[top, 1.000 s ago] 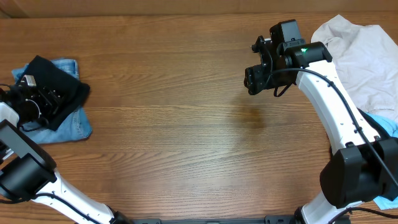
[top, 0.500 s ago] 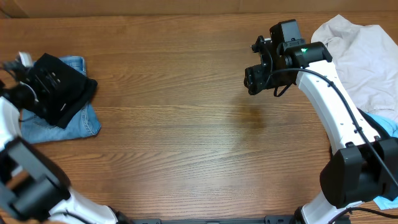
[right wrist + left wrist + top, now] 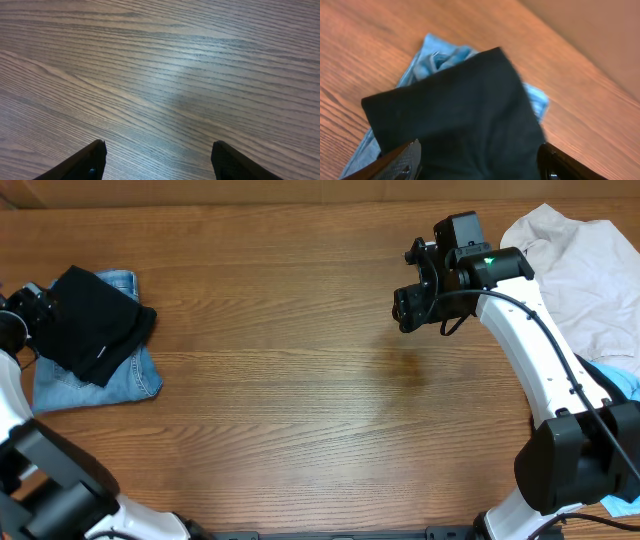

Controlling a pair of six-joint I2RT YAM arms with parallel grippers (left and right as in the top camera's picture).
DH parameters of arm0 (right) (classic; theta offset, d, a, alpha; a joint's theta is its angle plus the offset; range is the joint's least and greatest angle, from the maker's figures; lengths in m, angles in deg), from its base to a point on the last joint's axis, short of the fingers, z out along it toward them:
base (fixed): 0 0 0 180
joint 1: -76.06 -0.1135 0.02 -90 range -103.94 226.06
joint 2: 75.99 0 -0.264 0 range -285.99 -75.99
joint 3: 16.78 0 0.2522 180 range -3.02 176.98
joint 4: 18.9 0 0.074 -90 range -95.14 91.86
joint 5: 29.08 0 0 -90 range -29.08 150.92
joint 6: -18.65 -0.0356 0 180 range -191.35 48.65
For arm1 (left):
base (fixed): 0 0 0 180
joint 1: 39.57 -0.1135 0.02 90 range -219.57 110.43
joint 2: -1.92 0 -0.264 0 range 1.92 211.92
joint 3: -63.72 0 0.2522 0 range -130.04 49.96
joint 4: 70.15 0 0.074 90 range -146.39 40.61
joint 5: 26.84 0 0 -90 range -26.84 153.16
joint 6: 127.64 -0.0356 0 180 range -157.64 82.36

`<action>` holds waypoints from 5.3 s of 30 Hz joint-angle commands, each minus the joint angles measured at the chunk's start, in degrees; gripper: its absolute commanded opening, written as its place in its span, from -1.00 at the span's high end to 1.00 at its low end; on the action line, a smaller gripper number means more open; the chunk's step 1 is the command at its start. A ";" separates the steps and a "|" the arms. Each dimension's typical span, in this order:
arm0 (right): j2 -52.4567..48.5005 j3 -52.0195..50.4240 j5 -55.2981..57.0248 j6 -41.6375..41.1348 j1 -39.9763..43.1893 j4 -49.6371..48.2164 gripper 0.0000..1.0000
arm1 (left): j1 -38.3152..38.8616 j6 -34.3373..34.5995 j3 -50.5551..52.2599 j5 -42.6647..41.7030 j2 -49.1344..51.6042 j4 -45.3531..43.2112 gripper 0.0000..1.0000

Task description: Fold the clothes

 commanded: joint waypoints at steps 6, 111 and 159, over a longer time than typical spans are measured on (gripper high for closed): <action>0.02 0.02 0.09 0.33 0.13 -0.09 -0.43 | -4.02 2.93 0.26 1.14 9.84 -2.05 -0.54; 51.82 -42.18 1.79 -9.14 4.46 -8.98 -1.00 | 43.69 3.34 35.34 14.23 -56.59 21.31 -1.00; 103.49 -91.47 7.32 -2.43 9.40 -59.54 -0.99 | 43.69 3.34 35.34 14.25 -32.37 21.44 -1.00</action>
